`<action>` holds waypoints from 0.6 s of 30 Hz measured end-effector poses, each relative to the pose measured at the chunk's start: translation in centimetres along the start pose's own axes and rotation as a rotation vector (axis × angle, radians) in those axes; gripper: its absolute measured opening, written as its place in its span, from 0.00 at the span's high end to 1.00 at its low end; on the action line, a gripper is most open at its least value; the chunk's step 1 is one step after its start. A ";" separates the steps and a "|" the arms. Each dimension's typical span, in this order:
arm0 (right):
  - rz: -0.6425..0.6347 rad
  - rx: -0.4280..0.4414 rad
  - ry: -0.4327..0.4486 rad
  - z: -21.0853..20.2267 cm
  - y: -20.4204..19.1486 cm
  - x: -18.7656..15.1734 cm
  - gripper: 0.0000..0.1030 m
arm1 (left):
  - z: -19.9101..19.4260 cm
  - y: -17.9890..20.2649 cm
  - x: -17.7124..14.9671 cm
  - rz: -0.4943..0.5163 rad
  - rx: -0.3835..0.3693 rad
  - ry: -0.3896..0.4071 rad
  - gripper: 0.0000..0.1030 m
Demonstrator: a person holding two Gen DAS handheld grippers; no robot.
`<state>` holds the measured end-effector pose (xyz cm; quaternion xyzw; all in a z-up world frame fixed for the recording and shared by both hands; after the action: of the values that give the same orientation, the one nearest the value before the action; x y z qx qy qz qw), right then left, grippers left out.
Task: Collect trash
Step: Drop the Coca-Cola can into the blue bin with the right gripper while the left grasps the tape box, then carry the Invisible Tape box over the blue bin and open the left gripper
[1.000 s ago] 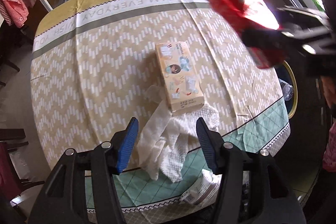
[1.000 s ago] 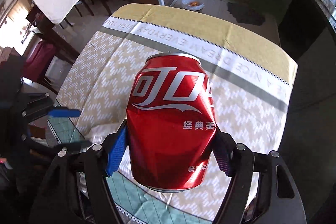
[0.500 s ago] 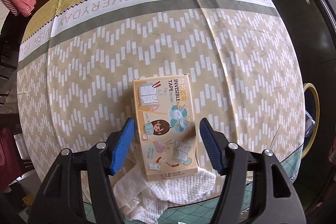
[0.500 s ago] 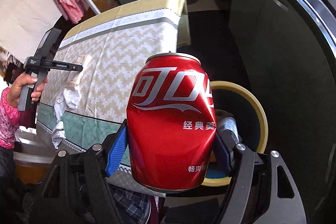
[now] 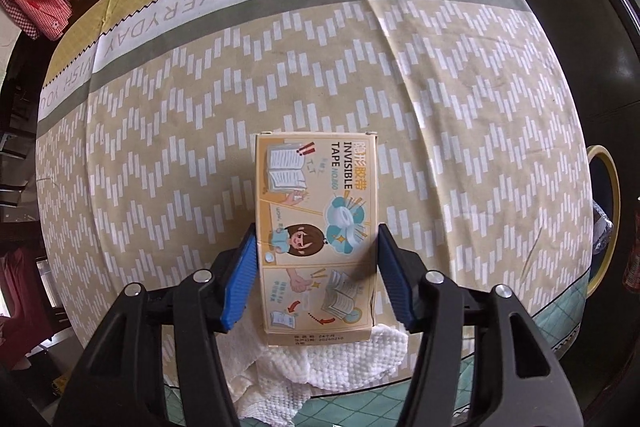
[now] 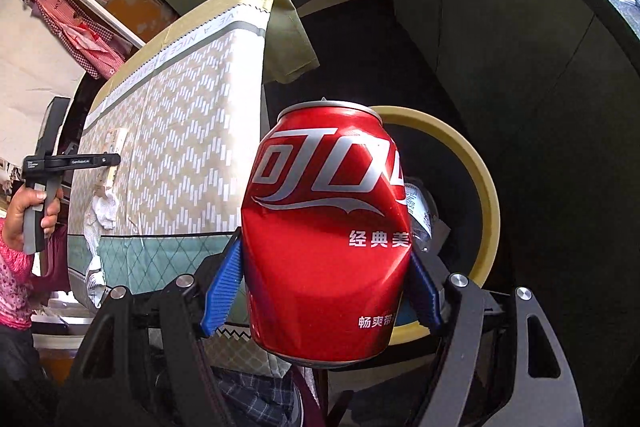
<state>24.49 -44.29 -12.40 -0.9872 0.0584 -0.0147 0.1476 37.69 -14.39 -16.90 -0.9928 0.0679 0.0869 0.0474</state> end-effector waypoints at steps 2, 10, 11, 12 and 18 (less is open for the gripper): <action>0.026 -0.010 -0.025 1.1 0.1 0.8 0.30 | -0.8 0.6 -0.6 0.013 -0.002 0.014 0.47; 0.125 0.024 -0.097 4.2 1.2 3.2 0.23 | -4.0 3.1 -2.3 0.067 -0.029 0.067 0.47; 0.128 0.038 -0.088 3.8 1.3 3.0 0.23 | -4.4 3.3 -2.6 0.076 -0.033 0.069 0.47; 0.126 0.053 -0.076 3.4 1.4 2.7 0.23 | -4.9 3.6 -3.1 0.089 -0.039 0.075 0.47; 0.112 0.060 0.052 -0.9 2.5 -1.3 0.19 | -7.9 7.6 -6.8 0.225 -0.063 0.098 0.47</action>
<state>22.84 -46.72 -12.28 -0.9768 0.1167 -0.0339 0.1761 31.29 -21.84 -8.58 -0.9830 0.1782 0.0449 0.0029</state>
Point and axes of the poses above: each gripper's, at about its wrist camera, not at the fingertips, and z roughly the way its jaws point, y to its right, x to its top, the point moved 1 cm from there along z, roughly the way its jaws point, and after that the axes turned 14 degrees about -y, right-handed, at the moved point
